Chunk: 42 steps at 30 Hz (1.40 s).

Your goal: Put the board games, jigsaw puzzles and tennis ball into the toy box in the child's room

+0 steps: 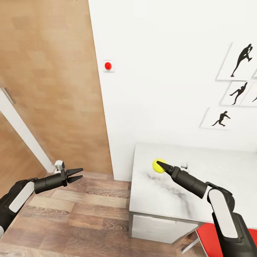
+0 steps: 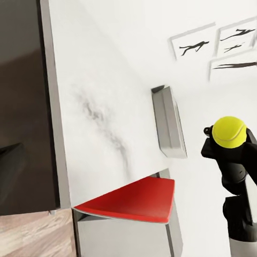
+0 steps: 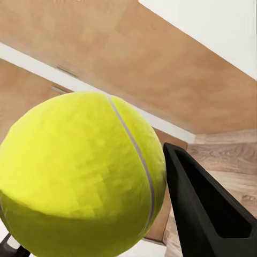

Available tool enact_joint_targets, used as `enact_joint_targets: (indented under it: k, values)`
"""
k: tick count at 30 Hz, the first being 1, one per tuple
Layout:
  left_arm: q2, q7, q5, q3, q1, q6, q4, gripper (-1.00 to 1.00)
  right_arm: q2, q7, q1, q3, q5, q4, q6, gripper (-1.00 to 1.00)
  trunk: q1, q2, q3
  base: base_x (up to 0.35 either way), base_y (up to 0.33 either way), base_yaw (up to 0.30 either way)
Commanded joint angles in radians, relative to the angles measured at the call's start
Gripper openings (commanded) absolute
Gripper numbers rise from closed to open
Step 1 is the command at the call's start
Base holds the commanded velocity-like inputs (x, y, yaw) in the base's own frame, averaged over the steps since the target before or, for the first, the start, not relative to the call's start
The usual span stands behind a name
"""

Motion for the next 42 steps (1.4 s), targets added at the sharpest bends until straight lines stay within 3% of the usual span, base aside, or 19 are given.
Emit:
enact_joint_targets:
  k: [1,8,12,16,19,21,33,42]
  values:
    - [0.001,-0.001,0.005,-0.003,-0.001,0.005,0.000,1.00,0.000,0.005,0.003,-0.001,0.002,0.000,0.006,-1.00,0.001,-0.002,0.000,0.000,0.000,-0.104]
    - [0.002,-0.002,0.006,-0.002,-0.001,0.005,0.000,1.00,-0.001,0.095,0.029,-0.024,0.002,-0.004,0.004,-1.00,0.001,-0.002,0.010,-0.036,-0.048,-0.116]
    - [0.033,-0.011,0.009,-0.004,0.000,0.005,-0.002,1.00,-0.001,0.137,0.031,-0.032,0.002,-0.012,0.004,-1.00,0.001,-0.002,0.016,-0.076,-0.096,-0.120]
    - [0.051,-0.118,0.008,-0.003,0.007,0.004,-0.003,1.00,-0.001,0.174,0.032,-0.034,0.002,-0.014,0.005,-1.00,0.001,-0.002,0.022,-0.020,-0.029,-0.093]
    - [0.069,-0.232,0.007,-0.003,0.019,-0.011,-0.004,1.00,-0.001,0.268,0.032,-0.036,0.002,-0.015,0.006,-1.00,0.001,-0.002,0.027,-0.004,-0.005,-0.048]
    - [0.078,-0.250,0.007,-0.003,0.021,-0.018,-0.004,1.00,-0.002,0.295,0.032,-0.037,0.002,-0.015,0.006,-1.00,0.001,-0.002,0.030,-0.001,-0.001,-0.013]
    - [0.084,-0.263,0.007,-0.003,0.023,-0.024,-0.004,1.00,-0.003,0.319,0.055,-0.042,0.004,-0.015,0.003,-1.00,0.001,-0.002,0.049,0.000,0.000,-0.001]
    - [0.084,-0.263,0.007,-0.004,0.024,-0.024,-0.004,1.00,-0.002,0.319,0.058,-0.066,0.004,-0.014,0.003,-1.00,0.001,-0.002,0.063,0.000,0.000,-0.041]
